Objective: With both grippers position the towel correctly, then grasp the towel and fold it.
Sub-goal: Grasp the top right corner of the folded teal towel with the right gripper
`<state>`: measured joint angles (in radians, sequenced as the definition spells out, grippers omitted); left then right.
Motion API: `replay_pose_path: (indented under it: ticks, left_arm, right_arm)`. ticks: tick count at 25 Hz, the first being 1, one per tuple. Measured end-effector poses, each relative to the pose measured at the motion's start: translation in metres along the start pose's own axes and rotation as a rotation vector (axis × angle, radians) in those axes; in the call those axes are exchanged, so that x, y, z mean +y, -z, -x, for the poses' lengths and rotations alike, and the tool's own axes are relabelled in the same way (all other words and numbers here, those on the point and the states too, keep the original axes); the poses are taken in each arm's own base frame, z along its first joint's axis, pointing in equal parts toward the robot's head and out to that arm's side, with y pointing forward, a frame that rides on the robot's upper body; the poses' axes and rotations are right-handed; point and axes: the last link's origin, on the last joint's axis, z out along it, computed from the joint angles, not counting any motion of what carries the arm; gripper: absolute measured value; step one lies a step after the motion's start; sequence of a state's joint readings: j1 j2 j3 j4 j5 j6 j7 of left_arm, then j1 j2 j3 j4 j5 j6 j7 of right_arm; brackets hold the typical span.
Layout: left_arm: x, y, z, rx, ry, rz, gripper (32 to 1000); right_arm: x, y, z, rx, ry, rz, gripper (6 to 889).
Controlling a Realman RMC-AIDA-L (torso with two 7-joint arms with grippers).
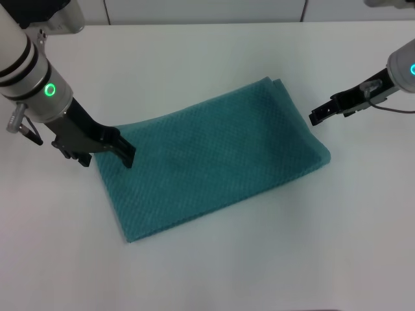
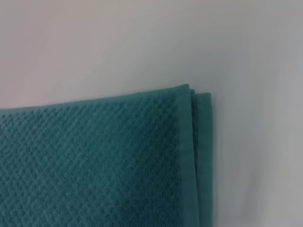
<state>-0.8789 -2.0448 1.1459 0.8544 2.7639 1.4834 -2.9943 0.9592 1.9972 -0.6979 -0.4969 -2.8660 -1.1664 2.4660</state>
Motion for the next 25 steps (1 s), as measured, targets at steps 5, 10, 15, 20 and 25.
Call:
replay_pose_path:
  ticks: [5, 10, 15, 20, 25]
  left_arm:
    - [0.0, 0.0, 0.0, 0.0, 0.0, 0.001, 891]
    - [0.0, 0.0, 0.0, 0.0, 0.0, 0.001, 891]
    - [0.0, 0.0, 0.0, 0.001, -0.001, 0.001, 891]
    - [0.001, 0.001, -0.001, 0.002, -0.003, 0.001, 891]
    - [0.003, 0.001, -0.002, 0.003, -0.007, 0.003, 891]
  right_arm:
    - [0.0, 0.0, 0.0, 0.001, 0.0, -0.002, 820]
    - [0.0, 0.0, 0.0, 0.002, 0.0, -0.002, 820]
    - [0.0, -0.001, 0.0, -0.001, -0.003, -0.003, 820]
    - [0.001, -0.012, -0.004, -0.004, -0.009, -0.008, 820]
    - [0.007, -0.022, -0.006, -0.018, -0.008, -0.013, 819]
